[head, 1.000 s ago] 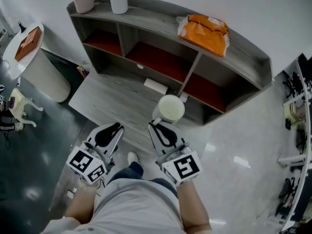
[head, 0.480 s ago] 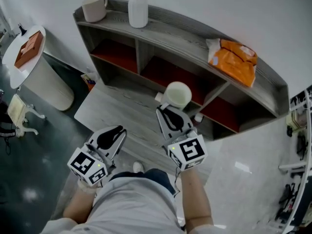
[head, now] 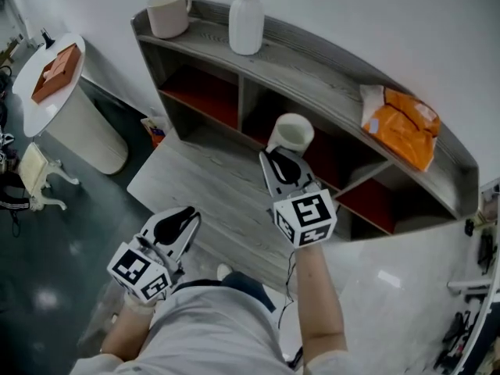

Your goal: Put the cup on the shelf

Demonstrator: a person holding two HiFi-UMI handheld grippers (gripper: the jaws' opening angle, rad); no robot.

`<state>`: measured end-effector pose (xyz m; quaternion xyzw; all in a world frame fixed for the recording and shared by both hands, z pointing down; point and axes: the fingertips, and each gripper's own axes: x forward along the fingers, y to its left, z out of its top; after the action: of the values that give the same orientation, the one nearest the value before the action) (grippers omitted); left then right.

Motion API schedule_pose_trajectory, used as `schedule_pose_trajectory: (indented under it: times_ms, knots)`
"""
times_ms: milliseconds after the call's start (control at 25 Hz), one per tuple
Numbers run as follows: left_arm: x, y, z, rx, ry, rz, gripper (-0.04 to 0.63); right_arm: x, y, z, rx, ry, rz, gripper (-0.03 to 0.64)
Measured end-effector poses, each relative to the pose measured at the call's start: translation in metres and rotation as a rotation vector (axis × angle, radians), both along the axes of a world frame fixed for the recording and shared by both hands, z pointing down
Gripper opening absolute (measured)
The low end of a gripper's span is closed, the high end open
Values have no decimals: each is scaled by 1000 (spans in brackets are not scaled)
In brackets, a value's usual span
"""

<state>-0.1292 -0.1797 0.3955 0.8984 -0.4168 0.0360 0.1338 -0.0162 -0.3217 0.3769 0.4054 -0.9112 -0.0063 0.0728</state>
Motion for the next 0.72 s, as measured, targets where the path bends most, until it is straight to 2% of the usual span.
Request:
schedule_pose_trajectory:
  times_ms: [360,720]
  knots:
    - [-18,-11,14,-36,-14,-66,43,-9,-43,22,-50,23,-11,37]
    - [-22,-16,24,-60,-16,-100,43,-19,-61,33,-64,67,-3,37]
